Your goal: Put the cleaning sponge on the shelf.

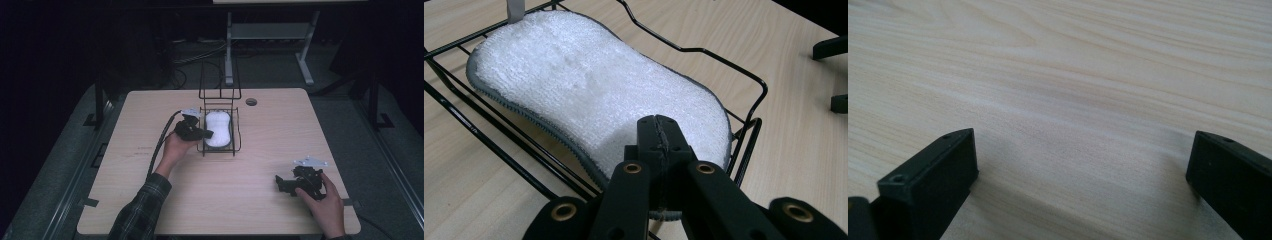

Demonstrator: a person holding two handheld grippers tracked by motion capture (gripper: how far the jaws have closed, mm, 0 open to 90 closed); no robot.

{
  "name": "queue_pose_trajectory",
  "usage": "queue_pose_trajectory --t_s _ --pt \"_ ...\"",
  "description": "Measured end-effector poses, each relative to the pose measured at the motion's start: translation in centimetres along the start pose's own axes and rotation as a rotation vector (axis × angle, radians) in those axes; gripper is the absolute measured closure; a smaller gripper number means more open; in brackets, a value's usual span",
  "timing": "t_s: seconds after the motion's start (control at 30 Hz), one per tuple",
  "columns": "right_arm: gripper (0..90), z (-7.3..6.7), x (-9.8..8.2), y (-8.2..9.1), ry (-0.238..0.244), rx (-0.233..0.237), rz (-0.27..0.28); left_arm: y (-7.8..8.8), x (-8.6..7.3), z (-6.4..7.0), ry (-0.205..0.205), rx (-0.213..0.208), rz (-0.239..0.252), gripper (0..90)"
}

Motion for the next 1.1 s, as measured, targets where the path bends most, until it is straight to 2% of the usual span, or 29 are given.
queue_pose_trajectory --t_s 0.13,0.2,0.47,0.73,0.9,1.1 --pt "0.0 0.0 0.0 0.0 0.000 0.000 0.000 0.6 0.0 0.2 -0.003 -0.004 0.003 89.6" --pt "0.0 0.0 0.0 0.0 0.000 0.000 0.000 1.0 0.0 0.4 0.008 -0.013 0.011 89.6" --pt "0.0 0.0 0.0 0.0 0.000 0.000 0.000 3.0 -1.0 1.2 0.010 0.002 -0.008 89.2" --pt "0.0 0.0 0.0 0.0 0.000 0.000 0.000 4.8 -2.4 2.1 0.010 0.047 -0.010 70.6" --pt "0.0 0.0 0.0 0.0 0.000 0.000 0.000 5.9 -3.4 2.7 0.000 0.111 -0.018 55.3" --pt "0.0 0.0 0.0 0.0 0.000 0.000 0.000 7.0 -5.2 3.4 0.001 0.146 -0.018 41.5"
Point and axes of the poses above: each handheld gripper's, and its own axes: y roughly backward along the jaws, x roughly out of its top, z roughly to its right, the point moved 3 cm from there along -y, roughly forward along the jaws, and after that the axes turned 6 degrees about -x, right-handed, at the moved point
